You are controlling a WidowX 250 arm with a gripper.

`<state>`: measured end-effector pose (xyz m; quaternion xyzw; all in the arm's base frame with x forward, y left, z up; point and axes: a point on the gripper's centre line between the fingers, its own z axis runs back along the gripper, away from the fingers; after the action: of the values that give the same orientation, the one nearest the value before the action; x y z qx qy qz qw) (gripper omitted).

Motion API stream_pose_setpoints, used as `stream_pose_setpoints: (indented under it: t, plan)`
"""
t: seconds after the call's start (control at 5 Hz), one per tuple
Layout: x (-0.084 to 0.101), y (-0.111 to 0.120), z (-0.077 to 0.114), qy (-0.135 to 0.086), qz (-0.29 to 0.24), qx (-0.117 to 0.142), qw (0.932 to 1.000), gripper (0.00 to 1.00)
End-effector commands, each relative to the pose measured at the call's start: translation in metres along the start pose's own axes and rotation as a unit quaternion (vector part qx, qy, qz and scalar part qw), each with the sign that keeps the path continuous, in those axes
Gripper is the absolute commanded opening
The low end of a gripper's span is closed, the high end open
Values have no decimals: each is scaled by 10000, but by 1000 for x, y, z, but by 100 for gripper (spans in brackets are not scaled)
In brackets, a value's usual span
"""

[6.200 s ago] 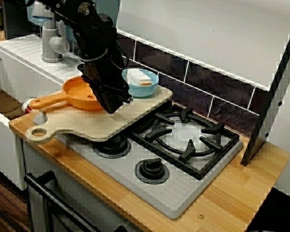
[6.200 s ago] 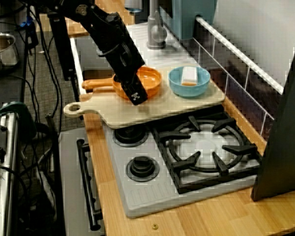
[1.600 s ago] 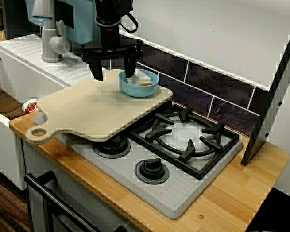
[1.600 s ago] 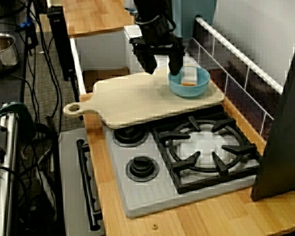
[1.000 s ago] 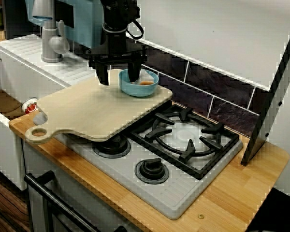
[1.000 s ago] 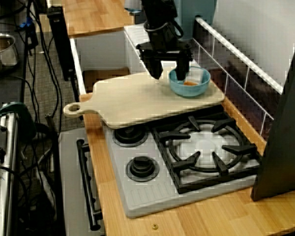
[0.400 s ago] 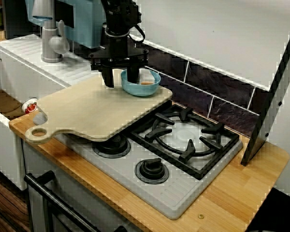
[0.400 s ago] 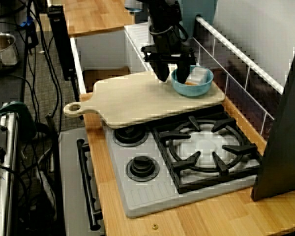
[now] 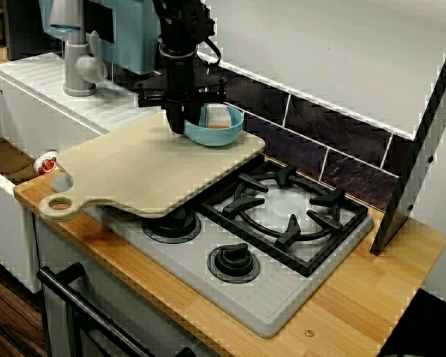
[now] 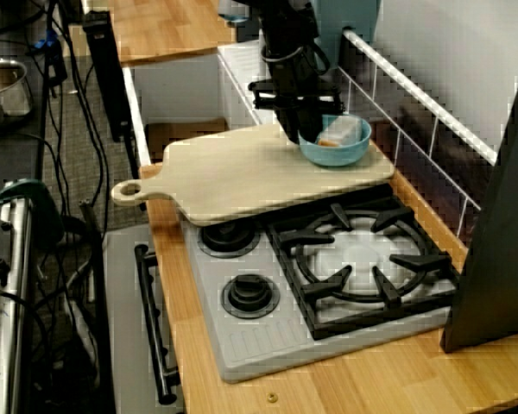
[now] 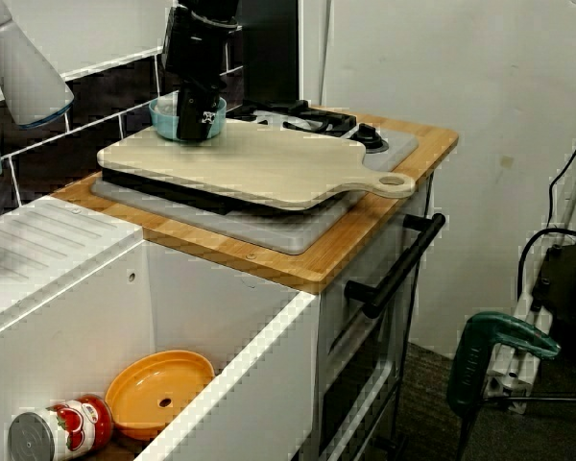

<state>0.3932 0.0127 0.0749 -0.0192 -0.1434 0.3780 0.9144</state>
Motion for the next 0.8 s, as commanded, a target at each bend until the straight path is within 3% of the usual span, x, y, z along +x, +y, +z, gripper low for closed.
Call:
stream_pose_setpoints:
  t: [0.0, 0.6]
  plan:
    - [9, 2, 31, -105, -54, -273, 9996, 0]
    - [-3, 10, 65, -189, -233, -552, 9980, 0]
